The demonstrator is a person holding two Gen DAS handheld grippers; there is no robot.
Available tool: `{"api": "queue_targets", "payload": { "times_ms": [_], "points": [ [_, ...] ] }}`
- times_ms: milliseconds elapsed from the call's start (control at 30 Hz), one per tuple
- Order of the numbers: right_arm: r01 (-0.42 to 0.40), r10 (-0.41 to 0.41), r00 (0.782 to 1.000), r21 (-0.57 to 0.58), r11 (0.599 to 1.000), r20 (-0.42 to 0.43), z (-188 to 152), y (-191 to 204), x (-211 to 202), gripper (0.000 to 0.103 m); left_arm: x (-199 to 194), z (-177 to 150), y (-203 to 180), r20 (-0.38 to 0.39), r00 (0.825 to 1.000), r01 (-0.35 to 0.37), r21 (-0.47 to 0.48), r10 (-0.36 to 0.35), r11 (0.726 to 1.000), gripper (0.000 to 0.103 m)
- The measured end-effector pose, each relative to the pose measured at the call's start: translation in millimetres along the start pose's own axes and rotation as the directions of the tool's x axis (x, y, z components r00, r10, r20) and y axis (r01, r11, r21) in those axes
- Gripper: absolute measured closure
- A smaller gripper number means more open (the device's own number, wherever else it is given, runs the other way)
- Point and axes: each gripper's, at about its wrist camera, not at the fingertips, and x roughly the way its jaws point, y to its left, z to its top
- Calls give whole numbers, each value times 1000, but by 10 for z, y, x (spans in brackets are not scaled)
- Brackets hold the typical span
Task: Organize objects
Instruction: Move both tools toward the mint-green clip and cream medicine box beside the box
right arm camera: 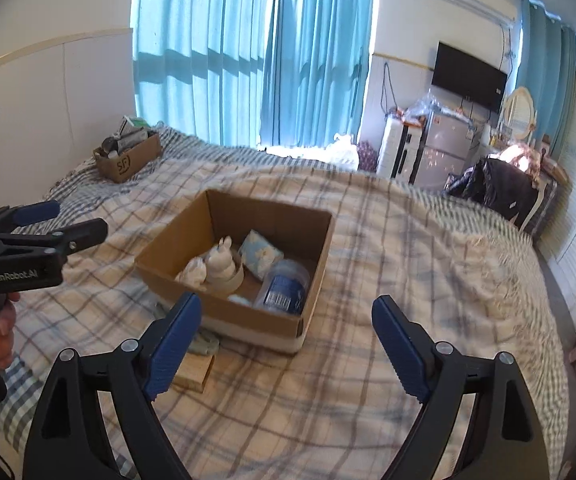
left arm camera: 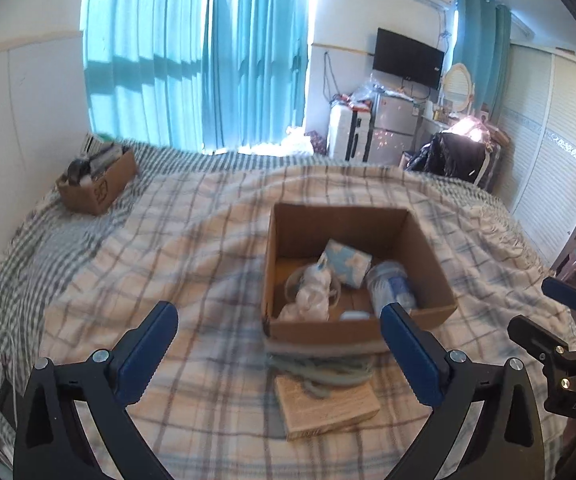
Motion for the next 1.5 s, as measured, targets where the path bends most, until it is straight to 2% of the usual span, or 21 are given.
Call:
{"api": "queue_targets", "payload": {
  "times_ms": [167,233,367,533,667,800,833,900,1033,1233,1400,1500],
  "points": [
    [-60,69,989,73,996,-129,-389,75,489,16,356,-459,128,-99,994,-44,-31,41,999,0],
    [-84,98,980,86,993,-174,-519,145,698,16,549,-627,199,-157,986,-65,-54,55,996,0],
    [-128,136,960,50,991,-245,-672,356,1020,16,764,-755,380,-246,965,-124,-115,93,986,0],
    [-200,199,945,24,980,-259,-607,591,1300,16,766,-782,632,-255,962,-157,-238,94,959,0],
    [-239,228,936,-7,971,-267,-516,785,1535,16,729,-784,658,-252,963,-163,-255,97,953,0],
    [-239,215,930,-47,970,-296,-511,930,1718,16,799,-820,637,-286,952,-178,-238,107,955,0],
    [-250,229,927,-36,967,-298,-518,928,1736,21,815,-817,626,-289,951,-180,-235,108,955,0],
    [-262,247,924,-13,965,-291,-528,875,1720,24,847,-832,611,-299,949,-177,-228,104,957,0],
    [-215,201,937,-19,976,-287,-584,755,1569,24,860,-857,572,-303,947,-175,-209,107,962,0],
    [-156,157,952,23,987,-264,-703,451,1126,24,846,-875,509,-297,951,-151,-188,90,970,0],
    [-71,76,968,31,997,-241,-772,147,758,24,812,-869,306,-298,951,-127,-116,87,985,0],
    [-37,52,969,67,997,-241,-806,-79,624,24,807,-876,131,-305,950,-98,-74,71,992,0]
  ]
}}
